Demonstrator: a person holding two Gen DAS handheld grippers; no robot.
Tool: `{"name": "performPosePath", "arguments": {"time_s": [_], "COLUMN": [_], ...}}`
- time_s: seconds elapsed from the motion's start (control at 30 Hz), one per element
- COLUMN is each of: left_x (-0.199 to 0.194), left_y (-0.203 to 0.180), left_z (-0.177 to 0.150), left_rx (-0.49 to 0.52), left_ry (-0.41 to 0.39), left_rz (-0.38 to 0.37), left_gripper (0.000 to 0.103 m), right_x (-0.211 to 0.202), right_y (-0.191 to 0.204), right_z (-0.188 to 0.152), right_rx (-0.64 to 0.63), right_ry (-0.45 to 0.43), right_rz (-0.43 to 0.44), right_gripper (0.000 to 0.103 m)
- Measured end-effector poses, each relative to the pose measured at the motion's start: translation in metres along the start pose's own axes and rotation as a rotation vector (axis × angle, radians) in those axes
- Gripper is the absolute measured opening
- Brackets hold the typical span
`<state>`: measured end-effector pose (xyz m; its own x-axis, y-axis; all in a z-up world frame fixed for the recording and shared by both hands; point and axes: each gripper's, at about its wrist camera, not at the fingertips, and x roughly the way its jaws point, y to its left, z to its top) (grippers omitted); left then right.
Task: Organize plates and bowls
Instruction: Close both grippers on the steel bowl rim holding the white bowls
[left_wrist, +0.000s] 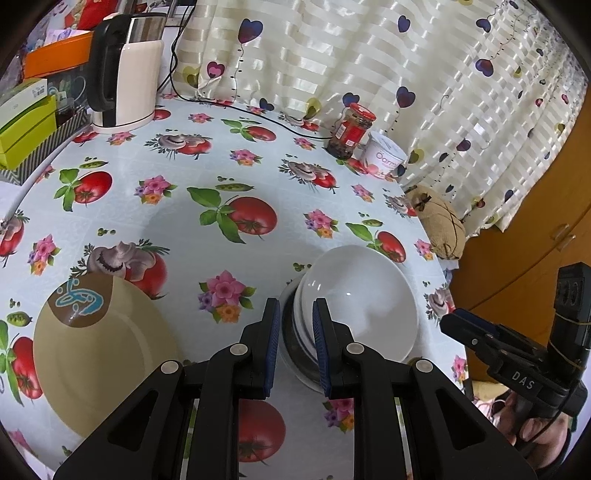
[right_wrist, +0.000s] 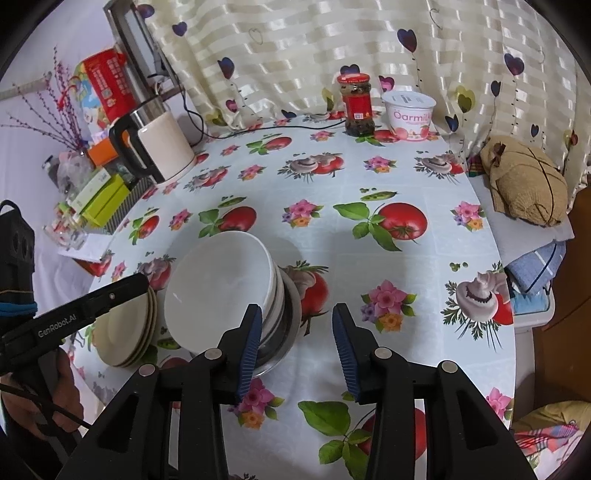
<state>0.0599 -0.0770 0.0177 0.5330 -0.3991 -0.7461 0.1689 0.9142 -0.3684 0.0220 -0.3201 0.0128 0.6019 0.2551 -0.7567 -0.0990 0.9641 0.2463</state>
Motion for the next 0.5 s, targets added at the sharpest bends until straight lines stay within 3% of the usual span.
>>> {"name": "performPosePath", "arguments": {"time_s": [0.5], "left_x": [0.007], "left_y": [0.008], "left_z": [-0.005], "left_rx": [0.011], "left_ry": [0.014], "left_rz": [-0.019], "left_gripper": [0.019], "right_x": [0.002], "right_y": [-0.010], "right_z": [-0.007], "right_rx": [0.012], "right_ry": [0.011], "right_rz": [-0.003], "right_gripper": [0.039]}}
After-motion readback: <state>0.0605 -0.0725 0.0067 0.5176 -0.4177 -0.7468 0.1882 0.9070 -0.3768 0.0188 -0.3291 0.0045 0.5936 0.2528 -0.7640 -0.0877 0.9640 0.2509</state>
